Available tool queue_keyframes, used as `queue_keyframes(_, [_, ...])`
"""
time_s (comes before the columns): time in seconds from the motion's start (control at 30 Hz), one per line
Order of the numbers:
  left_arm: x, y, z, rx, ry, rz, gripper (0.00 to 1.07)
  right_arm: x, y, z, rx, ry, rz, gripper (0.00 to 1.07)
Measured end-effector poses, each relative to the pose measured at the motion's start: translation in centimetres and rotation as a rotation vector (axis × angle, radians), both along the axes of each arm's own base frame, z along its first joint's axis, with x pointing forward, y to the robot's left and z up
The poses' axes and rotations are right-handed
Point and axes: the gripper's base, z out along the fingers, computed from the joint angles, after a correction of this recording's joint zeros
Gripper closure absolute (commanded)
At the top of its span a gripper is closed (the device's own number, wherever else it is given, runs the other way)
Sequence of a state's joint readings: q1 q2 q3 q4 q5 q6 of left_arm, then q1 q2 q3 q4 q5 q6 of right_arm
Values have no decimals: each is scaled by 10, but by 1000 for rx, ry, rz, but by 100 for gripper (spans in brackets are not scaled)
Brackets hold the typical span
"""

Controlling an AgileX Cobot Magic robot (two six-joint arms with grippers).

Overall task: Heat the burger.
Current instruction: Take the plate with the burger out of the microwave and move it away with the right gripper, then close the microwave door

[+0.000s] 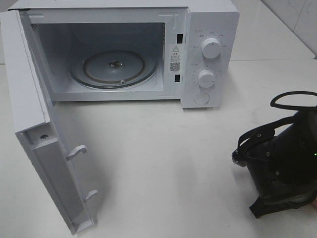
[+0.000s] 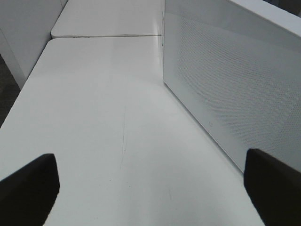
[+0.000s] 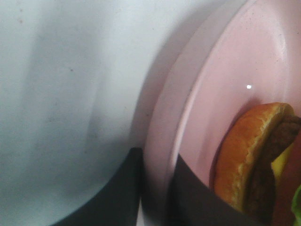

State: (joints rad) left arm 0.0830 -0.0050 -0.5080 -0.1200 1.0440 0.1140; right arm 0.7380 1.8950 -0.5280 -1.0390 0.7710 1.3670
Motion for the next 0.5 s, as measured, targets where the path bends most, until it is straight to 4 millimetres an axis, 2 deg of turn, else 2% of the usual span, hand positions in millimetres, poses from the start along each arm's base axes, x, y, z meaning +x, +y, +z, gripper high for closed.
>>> queue_keyframes(0.03, [0,0,0,0,0,0,7,0,0,-2,-7,3,-4,88])
queue_keyframes(0.07, [0,0,0,0,0,0,7,0,-1,-4,-24,1,-6,80])
queue_keyframes(0.1, [0,0,0,0,0,0,7,0,-1,-4,-24,1,-6,80])
queue_keyframes(0.13, [0,0,0,0,0,0,7,0,-2,-3,-30,1,-5,75])
queue_keyframes(0.17, [0,0,0,0,0,0,7,0,-3,-3,-42,-1,-3,65])
queue_keyframes(0.2, [0,0,0,0,0,0,7,0,-3,-3,-42,-1,-3,65])
queue_keyframes(0.27, [0,0,0,0,0,0,7,1,-3,0,-62,5,11,55])
queue_keyframes(0.4, [0,0,0,0,0,0,7,0,-2,8,-33,5,18,51])
queue_keyframes(0.5, [0,0,0,0,0,0,7,0,-1,23,8,-17,30,50])
